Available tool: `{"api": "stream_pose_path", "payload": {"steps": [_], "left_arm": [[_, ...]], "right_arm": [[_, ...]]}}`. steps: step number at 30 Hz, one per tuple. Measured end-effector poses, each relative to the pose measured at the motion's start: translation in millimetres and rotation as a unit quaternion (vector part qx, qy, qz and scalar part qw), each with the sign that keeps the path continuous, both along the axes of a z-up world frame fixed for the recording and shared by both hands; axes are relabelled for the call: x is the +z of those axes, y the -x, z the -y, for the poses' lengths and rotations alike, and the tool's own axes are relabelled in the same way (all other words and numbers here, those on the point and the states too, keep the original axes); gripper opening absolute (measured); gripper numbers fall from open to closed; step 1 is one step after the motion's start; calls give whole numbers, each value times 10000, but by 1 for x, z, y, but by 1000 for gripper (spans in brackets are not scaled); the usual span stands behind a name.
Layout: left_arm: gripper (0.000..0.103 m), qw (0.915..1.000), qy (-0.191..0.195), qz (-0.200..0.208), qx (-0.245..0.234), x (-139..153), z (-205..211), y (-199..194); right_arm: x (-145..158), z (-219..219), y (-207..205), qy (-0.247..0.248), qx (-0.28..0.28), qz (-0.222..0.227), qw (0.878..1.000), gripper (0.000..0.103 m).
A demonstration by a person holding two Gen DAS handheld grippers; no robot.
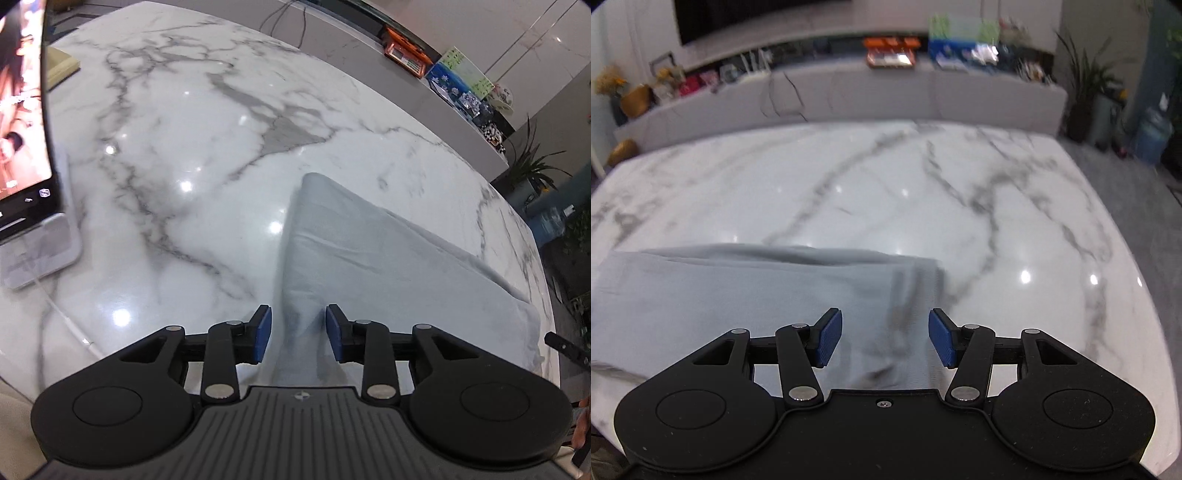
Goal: Fold clothes
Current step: 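Close the left gripper on the end of the folded grey strip, then lift the strip end with the left gripper and fold it over the body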
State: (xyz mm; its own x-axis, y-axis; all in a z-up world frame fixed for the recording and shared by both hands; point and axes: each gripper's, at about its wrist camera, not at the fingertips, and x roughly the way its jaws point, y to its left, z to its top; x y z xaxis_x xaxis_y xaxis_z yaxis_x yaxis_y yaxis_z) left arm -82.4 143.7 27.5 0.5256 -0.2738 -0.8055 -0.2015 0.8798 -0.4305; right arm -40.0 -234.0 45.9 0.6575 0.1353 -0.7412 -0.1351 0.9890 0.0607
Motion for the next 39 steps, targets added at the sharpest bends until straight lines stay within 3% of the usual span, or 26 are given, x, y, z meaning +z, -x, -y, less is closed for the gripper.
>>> {"api": "stream_pose_path", "payload": {"steps": [5,8,17,20,29,34,39], "left_arm": [[27,9995,-287,100,-88,-1,12,-3],[19,9990,-417,93,-92,-1,13,-2],[15,9986,-485,96,-181,-1,14,1],[15,9988,-448,85,-180,-1,12,0],[7,9994,-135,256,-199,14,7,0],[7,9972,36,625,-419,52,18,-5],[7,9922,197,989,-727,92,41,-13]], "right_arm": [[-13,-62,19,146,681,59,9976,51],[-18,-85,25,-48,753,83,9971,51],[-33,-128,20,74,689,12,9976,49],[-42,-134,20,239,761,-102,9968,50],[-45,-126,26,122,763,-43,9970,50],[-34,-114,32,-92,702,117,9974,49],[-15,-76,39,197,441,311,9984,49]]}}
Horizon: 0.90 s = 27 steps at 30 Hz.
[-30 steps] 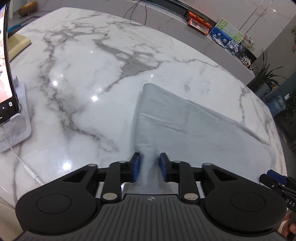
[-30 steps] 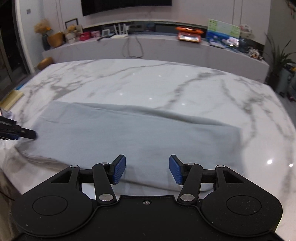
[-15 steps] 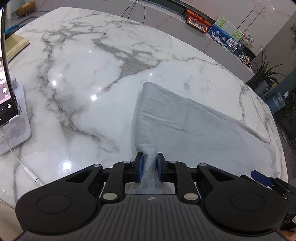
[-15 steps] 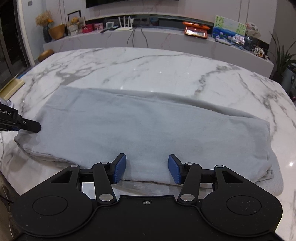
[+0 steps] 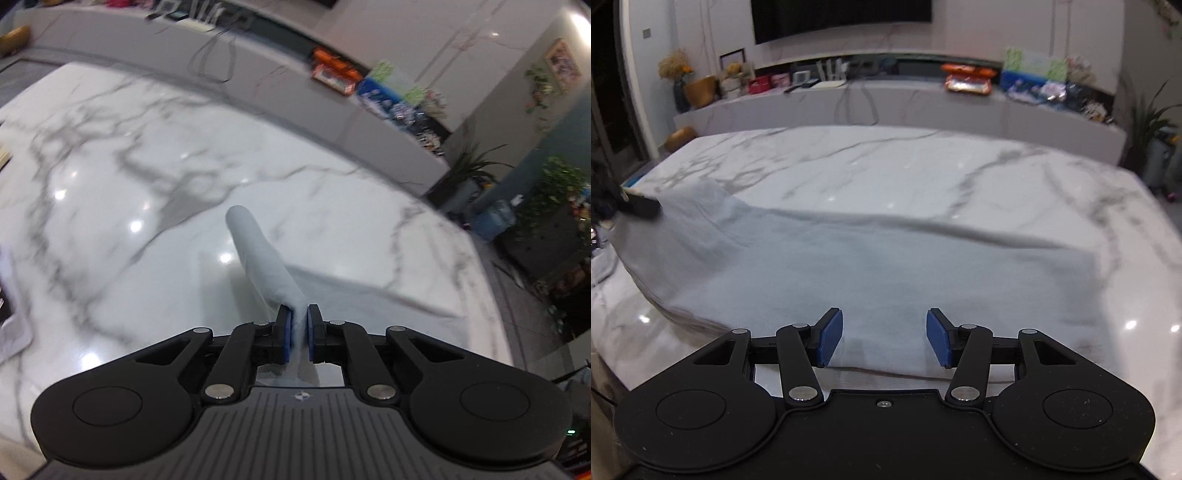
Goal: Fold clothes
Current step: 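Lift the strip end with the left gripper and fold it over the body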
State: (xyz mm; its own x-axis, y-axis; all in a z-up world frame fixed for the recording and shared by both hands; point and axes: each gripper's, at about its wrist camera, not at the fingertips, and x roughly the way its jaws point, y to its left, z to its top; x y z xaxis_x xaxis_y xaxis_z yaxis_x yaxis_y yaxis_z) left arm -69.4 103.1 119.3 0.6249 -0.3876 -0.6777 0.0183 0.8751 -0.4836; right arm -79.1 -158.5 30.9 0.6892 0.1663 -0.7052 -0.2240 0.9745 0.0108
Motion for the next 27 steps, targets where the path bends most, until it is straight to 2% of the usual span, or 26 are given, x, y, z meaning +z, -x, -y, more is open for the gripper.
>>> {"api": "stream_pose_path", "payload": {"steps": [6,10,13,17,19,23,27], "left_arm": [[7,9978,-20,453,-492,42,53,-18],[7,9934,-114,575,-991,58,104,-28],[7,9893,-147,568,-1332,59,143,-33],[7,9842,-77,448,-1710,47,192,-41],[7,9806,-23,357,-1926,37,222,-47],[7,9710,40,-41,-2389,-6,282,-63],[7,9660,-7,-390,-2555,-44,313,-73]], "right_arm": [[11,90,-8,163,-808,-133,9965,49],[7,141,-16,-56,-1150,-366,9927,49],[-5,152,-19,-334,-1135,-528,9916,49],[-22,156,-22,-615,-943,-733,9909,49],[-24,153,-22,-597,-835,-715,9921,49],[-25,153,-21,-697,-717,-685,9926,49],[-26,153,-21,-698,-643,-629,9935,49]]}}
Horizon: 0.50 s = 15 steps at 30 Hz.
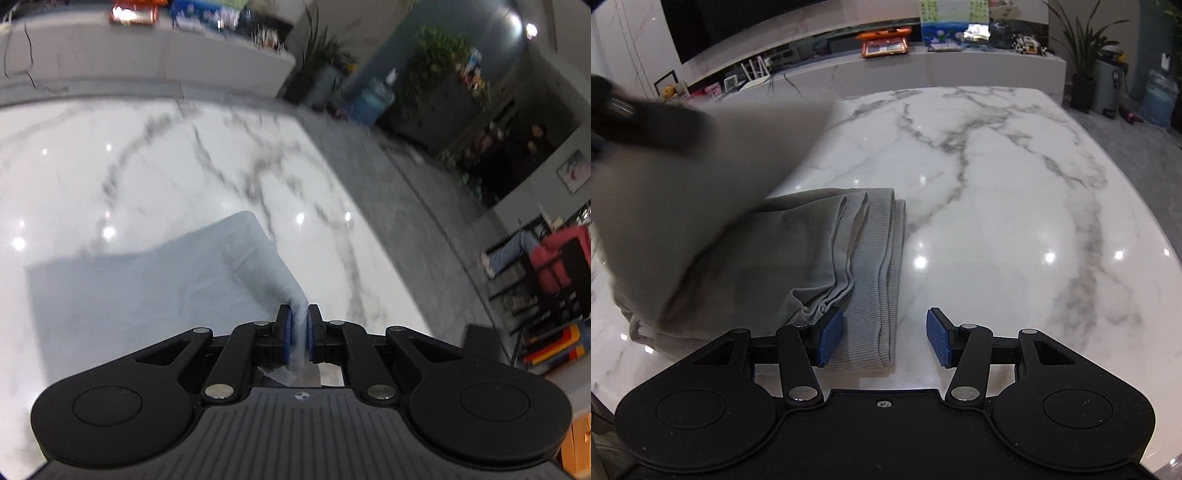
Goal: Fold clothes
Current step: 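Lift the strip end with the left gripper and fold it over the body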
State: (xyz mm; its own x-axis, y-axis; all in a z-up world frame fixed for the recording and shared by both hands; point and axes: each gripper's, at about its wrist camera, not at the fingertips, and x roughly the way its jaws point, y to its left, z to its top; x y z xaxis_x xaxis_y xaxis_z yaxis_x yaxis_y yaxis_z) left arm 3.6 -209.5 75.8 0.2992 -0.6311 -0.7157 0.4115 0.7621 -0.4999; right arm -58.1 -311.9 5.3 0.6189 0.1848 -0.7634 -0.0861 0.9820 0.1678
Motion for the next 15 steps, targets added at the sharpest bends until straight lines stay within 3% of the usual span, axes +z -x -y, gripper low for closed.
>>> {"api": "stream_pose_path", "payload": {"steps": [6,9,13,15], "left_arm": [[8,9994,-29,-338,-42,-31,13,-12],[11,9987,161,-492,-6,-41,10,-17],[26,9970,476,-602,-27,-39,0,-20],[34,9965,645,-538,-24,-25,-10,-4]], "right_arm": [[0,-3,1,9,122,19,9999,49],[1,-6,2,71,201,8,9998,49],[7,-4,9,126,135,-17,9998,50],[14,3,16,183,-107,-19,9998,50]]}}
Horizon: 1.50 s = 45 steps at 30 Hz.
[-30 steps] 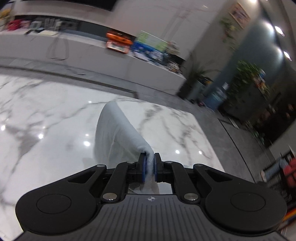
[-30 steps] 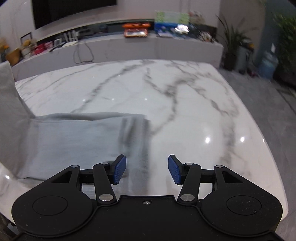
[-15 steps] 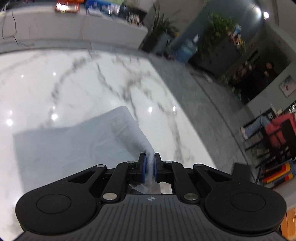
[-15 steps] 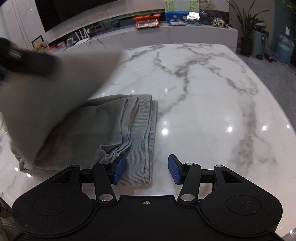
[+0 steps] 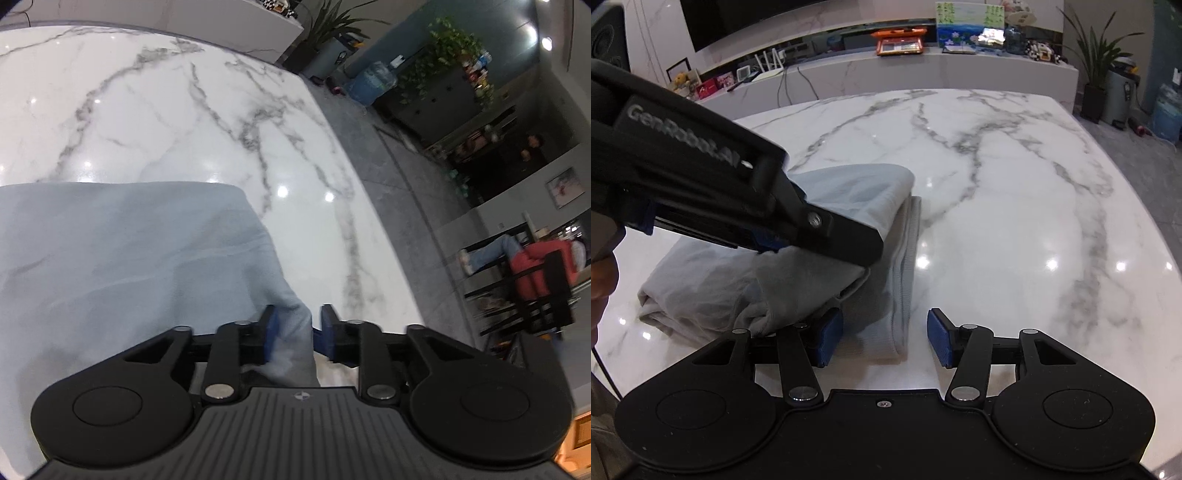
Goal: Fold clothes
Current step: 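Lift the strip end with the left gripper and fold it over the body, then open the left gripper and release the folded end onto the stack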
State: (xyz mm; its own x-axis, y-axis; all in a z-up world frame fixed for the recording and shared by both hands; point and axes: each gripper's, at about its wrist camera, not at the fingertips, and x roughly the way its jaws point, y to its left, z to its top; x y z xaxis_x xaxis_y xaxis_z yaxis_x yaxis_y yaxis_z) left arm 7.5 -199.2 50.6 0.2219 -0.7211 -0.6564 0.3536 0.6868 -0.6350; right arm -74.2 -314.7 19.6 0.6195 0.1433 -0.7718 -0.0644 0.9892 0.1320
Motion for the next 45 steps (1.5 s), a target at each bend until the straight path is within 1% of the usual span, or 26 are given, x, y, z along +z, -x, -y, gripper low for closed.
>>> {"api": "stream_pose_path", "payload": {"steps": [1,4,6,8,10,11,12,14,16,17,19,21,22,24,26,27,29,33,34,37,39,40,41,42,43,45], "left_arm": [[37,10000,55,76,31,5,-7,4],[39,9992,74,310,261,19,-33,15],[39,9980,87,466,414,27,-51,22],[37,9962,-74,651,571,33,-66,29],[36,9925,-429,852,767,36,-80,39],[34,9913,-517,881,831,35,-88,44],[33,9908,-555,865,876,32,-94,49],[30,9908,-575,775,949,24,-105,57],[29,9910,-545,675,1016,15,-113,63],[28,9912,-515,624,1045,12,-115,65],[28,9916,-487,524,1075,5,-119,67],[27,9919,-517,441,1069,-3,-120,68],[26,9921,-535,403,1066,-6,-121,69],[25,9922,-545,328,1074,-13,-126,70],[22,9921,-544,229,1109,-20,-129,69],[21,9920,-532,172,1128,-23,-130,69],[12,9918,-572,98,1135,-28,-131,69],[11,9920,-608,-22,1106,-36,-133,72],[11,9920,-595,-51,1111,-36,-134,72],[12,9918,-504,-56,1175,-31,-138,73],[20,9912,-415,42,1255,-26,-141,76],[26,9904,-311,140,1340,-24,-144,78],[32,9896,-202,179,1413,-20,-147,77],[35,9885,-101,200,1495,-17,-150,76],[41,9873,-57,221,1572,-15,-151,73],[42,9848,-141,275,1712,-16,-152,67]], "right_arm": [[4,3,5,97,-173,18,9998,50],[17,13,19,275,-634,160,9975,50],[26,16,27,258,-767,301,9963,50],[41,12,37,242,-799,578,9948,50],[52,3,41,136,-632,814,9946,50],[57,-3,41,60,-512,904,9946,50],[62,-8,42,-15,-392,994,9943,50],[64,-28,35,-29,-50,1007,9949,50],[61,-47,28,77,250,1014,9945,49],[58,-55,24,102,380,989,9943,48],[50,-63,18,157,497,877,9948,40],[39,-72,11,270,605,701,9953,17],[35,-68,11,281,543,619,9962,12],[28,-61,11,301,418,455,9976,12],[22,-46,18,162,273,312,9990,12],[20,-43,18,184,250,283,9991,12],[12,-33,24,180,191,109,9996,12],[1,-29,28,97,176,10,9998,9],[0,-30,29,111,174,19,9998,9],[6,-30,33,12,187,126,9997,15],[13,-26,35,-109,132,238,9996,23],[20,-21,37,-203,39,408,9990,27],[25,-18,37,-218,-33,537,9983,35],[28,-16,36,-209,-78,606,9979,40],[31,-11,31,-173,-170,694,9973,42],[34,-2,21,-165,-334,787,9962,45]]}}
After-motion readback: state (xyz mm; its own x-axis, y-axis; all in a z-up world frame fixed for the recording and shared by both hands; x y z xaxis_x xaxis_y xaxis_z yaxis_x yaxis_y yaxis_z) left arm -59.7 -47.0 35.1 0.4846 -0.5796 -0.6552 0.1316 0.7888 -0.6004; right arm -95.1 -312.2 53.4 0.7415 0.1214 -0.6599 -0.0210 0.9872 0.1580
